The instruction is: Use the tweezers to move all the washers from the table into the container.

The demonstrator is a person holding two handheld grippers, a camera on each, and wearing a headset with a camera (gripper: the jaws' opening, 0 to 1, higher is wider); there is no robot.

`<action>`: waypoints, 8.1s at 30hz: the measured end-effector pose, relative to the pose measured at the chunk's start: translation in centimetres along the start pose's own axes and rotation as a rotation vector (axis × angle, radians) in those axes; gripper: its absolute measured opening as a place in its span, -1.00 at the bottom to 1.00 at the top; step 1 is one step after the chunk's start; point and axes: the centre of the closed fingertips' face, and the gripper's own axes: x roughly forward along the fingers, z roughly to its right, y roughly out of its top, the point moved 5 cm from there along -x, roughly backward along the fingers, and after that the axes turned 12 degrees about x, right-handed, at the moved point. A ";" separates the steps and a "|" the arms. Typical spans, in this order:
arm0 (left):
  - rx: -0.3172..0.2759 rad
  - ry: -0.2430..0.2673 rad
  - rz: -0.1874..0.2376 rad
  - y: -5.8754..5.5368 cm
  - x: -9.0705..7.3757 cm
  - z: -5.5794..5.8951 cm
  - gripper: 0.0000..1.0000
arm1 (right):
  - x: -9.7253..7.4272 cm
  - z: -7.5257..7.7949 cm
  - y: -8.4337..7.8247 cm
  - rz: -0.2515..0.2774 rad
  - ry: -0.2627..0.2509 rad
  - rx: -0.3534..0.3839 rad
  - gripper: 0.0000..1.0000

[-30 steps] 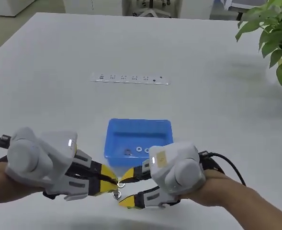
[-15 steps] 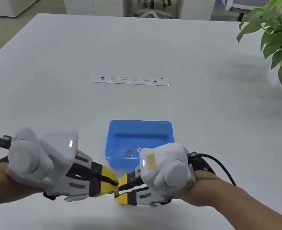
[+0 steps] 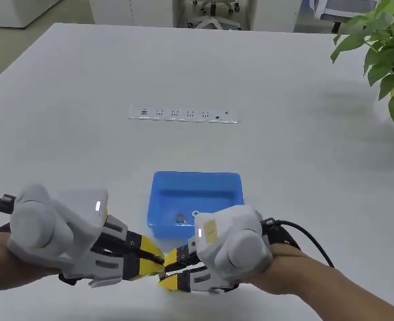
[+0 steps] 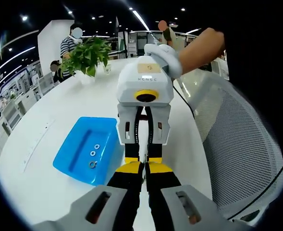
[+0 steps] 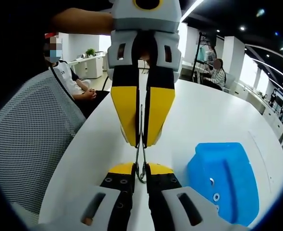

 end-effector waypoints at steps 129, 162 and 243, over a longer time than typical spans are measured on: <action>-0.169 0.283 0.122 1.8 -1.0 -7.5 0.05 | -3.9 10.5 -0.2 0.011 -0.078 0.020 -0.80; -0.049 0.171 0.061 0.4 2.8 -10.9 -0.86 | -3.8 11.2 -1.1 0.003 -0.073 0.025 -0.77; -0.038 0.216 0.045 4.8 -3.4 -6.7 -0.90 | -11.5 5.1 -1.2 0.081 -0.334 0.198 0.51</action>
